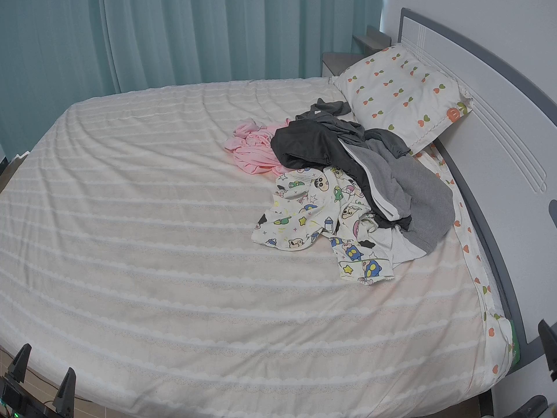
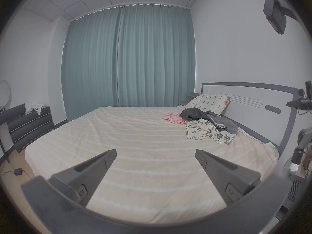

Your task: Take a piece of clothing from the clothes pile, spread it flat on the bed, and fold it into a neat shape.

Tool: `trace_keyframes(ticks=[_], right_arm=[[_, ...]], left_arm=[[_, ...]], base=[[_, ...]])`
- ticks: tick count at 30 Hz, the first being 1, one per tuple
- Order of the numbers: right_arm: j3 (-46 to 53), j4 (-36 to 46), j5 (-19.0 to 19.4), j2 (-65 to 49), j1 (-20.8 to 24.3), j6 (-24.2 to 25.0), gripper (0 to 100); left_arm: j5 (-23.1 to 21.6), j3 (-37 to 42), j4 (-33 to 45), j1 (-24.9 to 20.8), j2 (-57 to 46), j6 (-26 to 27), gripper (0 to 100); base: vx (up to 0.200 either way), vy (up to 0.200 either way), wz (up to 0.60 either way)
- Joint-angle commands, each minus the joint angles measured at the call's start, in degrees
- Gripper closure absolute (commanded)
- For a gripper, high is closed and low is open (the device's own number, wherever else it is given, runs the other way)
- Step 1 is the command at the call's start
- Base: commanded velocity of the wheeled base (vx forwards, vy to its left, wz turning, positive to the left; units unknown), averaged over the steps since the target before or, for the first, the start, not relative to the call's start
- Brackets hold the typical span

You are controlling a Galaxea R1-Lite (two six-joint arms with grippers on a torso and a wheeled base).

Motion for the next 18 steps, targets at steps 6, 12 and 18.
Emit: trace_keyframes(ticks=[6, 12, 18], right_arm=[[-19.0, -26.2, 1.3, 72.9, 12.0, 27.6, 0], [-25.7, -28.9, -3.4, 82.9, 13.9, 27.9, 0], [-31.7, -29.2, -4.9, 90.3, 15.6, 27.9, 0]], left_arm=[[0.0, 0.7, 0.0, 0.0, -0.2, 0.0, 0], [0.0, 0.7, 0.0, 0.0, -0.2, 0.0, 0], [0.0, 0.7, 0.0, 0.0, -0.2, 0.0, 0]], base=[[0.0, 0.0, 0.0], [0.0, 0.0, 0.0], [0.0, 0.0, 0.0]])
